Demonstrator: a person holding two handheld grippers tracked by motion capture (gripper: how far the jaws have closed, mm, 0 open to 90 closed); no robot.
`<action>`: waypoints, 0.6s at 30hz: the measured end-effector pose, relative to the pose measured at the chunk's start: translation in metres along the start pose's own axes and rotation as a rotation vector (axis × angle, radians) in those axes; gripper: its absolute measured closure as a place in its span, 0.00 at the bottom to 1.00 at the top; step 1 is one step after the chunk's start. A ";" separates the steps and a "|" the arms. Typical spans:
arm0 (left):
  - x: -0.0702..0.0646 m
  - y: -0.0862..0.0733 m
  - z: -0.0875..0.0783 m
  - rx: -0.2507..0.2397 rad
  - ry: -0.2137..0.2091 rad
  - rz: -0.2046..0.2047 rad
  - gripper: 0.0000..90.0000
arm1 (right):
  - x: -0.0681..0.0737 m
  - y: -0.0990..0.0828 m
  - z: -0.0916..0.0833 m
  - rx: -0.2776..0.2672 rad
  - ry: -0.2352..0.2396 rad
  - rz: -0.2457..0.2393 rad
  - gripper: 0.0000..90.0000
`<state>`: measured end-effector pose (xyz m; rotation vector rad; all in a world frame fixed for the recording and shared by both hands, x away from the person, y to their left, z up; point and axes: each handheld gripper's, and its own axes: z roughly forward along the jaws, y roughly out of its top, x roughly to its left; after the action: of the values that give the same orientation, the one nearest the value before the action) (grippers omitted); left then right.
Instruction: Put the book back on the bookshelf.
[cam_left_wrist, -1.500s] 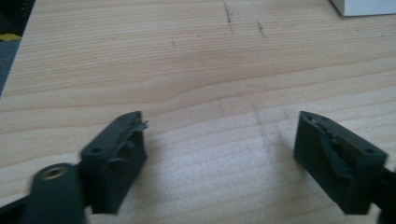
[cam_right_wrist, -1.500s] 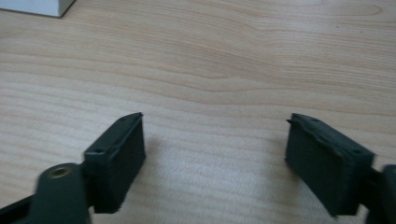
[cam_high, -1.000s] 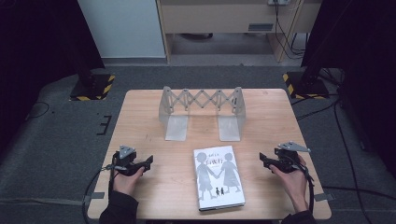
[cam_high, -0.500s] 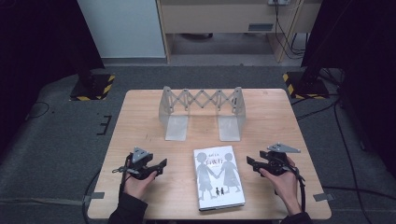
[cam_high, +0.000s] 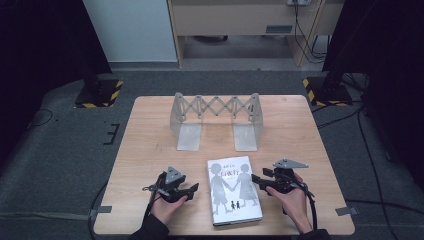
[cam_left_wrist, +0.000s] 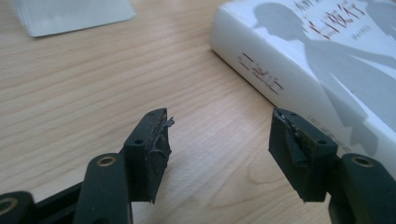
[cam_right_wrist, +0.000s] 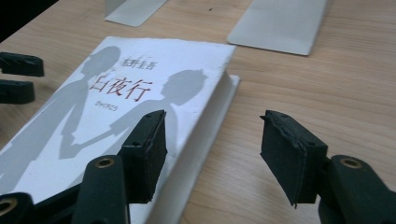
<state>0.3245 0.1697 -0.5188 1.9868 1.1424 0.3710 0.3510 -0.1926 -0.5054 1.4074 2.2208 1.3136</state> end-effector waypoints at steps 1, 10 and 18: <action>-0.003 0.000 0.002 0.007 -0.005 0.010 0.41 | 0.000 0.000 0.000 0.000 0.000 0.000 0.45; -0.017 -0.001 0.011 0.028 -0.037 0.046 0.41 | 0.010 -0.006 0.012 0.011 0.053 0.011 0.45; -0.026 -0.003 0.016 0.043 -0.060 0.062 0.44 | 0.013 -0.008 0.016 0.008 0.081 0.029 0.45</action>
<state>0.3179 0.1412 -0.5278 2.0607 1.0610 0.3197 0.3480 -0.1745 -0.5172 1.4183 2.2675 1.3970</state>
